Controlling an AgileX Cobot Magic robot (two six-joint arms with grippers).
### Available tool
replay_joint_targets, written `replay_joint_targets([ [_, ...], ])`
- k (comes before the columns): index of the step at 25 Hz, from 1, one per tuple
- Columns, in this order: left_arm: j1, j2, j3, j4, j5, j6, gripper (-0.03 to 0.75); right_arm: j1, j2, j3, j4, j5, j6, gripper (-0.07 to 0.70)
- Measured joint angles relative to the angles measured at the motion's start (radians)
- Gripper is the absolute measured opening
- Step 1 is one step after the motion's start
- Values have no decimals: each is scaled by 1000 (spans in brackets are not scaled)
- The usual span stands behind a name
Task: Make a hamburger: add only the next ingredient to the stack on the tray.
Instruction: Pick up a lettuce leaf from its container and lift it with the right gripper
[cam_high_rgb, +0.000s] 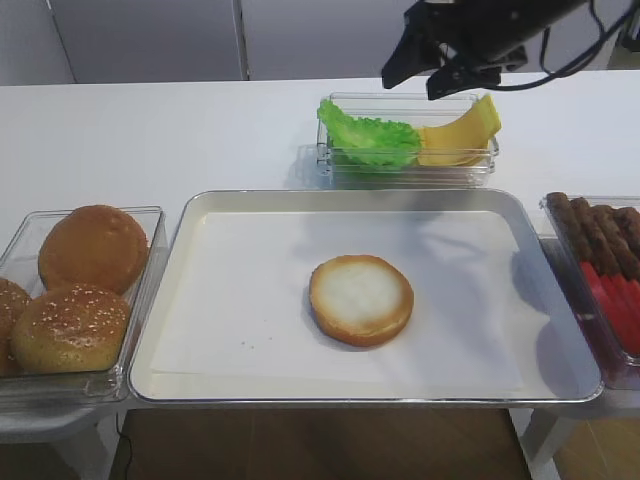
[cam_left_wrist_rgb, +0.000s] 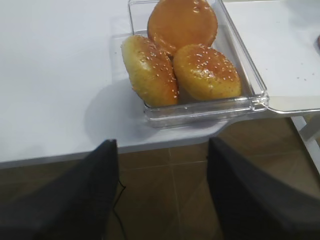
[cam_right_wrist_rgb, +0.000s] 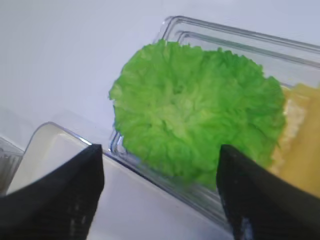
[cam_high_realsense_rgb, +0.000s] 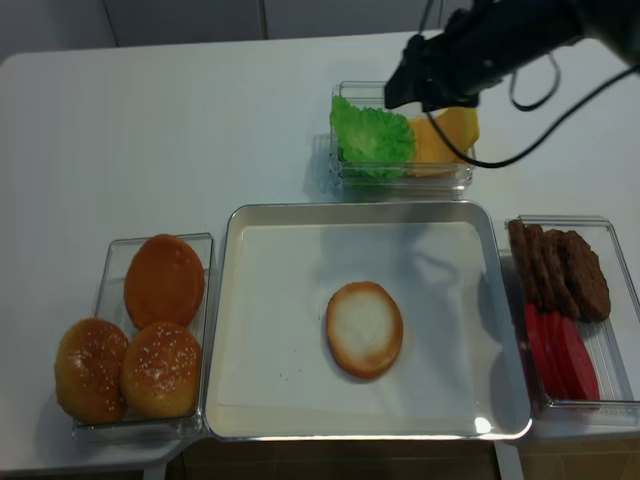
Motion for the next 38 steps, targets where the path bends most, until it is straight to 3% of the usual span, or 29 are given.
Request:
replay_joint_targets([
  [13,0,0,0,0,0,0,422,111,212,-256,-24,-31,68,531],
  [26,3,0,0,0,0,0,422,136,274,-269,-51,-50,70,520],
  [29,3,0,0,0,0,0,422,136,275,-269,-58,-48,70,461],
  [38,3,0,0,0,0,0,422,136,275,-269,-60,-39,70,168],
])
